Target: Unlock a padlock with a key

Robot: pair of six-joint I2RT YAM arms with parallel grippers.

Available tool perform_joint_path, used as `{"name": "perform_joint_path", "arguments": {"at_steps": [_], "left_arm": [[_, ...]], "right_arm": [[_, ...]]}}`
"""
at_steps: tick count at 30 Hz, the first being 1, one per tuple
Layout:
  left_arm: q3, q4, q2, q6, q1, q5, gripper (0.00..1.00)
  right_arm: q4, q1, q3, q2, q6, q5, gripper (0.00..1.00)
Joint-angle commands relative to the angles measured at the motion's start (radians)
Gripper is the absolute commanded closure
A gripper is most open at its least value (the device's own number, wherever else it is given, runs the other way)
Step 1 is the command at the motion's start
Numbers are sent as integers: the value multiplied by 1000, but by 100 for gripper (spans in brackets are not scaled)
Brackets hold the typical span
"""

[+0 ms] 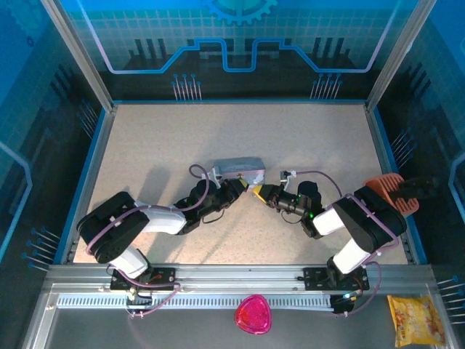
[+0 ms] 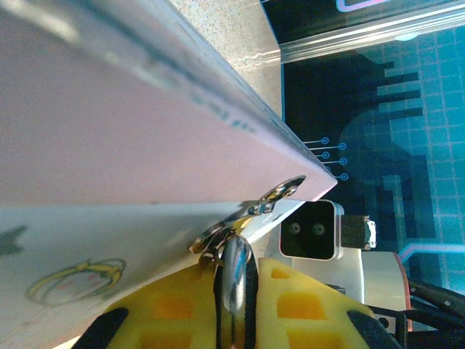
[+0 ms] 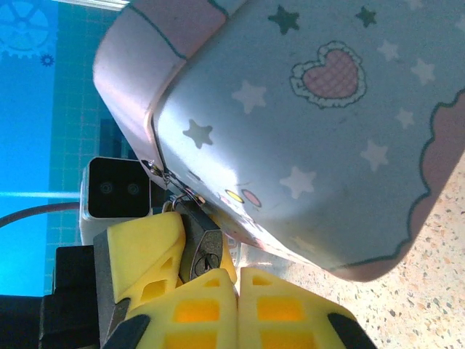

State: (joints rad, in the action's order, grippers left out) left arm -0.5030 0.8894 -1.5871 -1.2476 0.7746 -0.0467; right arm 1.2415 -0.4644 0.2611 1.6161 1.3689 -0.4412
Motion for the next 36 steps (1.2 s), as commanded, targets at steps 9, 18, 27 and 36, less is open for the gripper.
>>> {"name": "perform_joint_path", "arguments": {"at_steps": [9, 18, 27, 36], "left_arm": [[-51, 121, -11, -57, 109, 240, 100], [-71, 104, -3, -55, 112, 280, 100], [-106, 96, -5, -47, 114, 300, 100], [-106, 85, -7, -43, 114, 307, 100]], "right_arm": [[36, -30, 56, -8, -15, 57, 100], [-20, -31, 121, -49, -47, -31, 100], [-40, -55, 135, -73, -57, -34, 100], [-46, -75, 150, -82, -67, -46, 100]]}}
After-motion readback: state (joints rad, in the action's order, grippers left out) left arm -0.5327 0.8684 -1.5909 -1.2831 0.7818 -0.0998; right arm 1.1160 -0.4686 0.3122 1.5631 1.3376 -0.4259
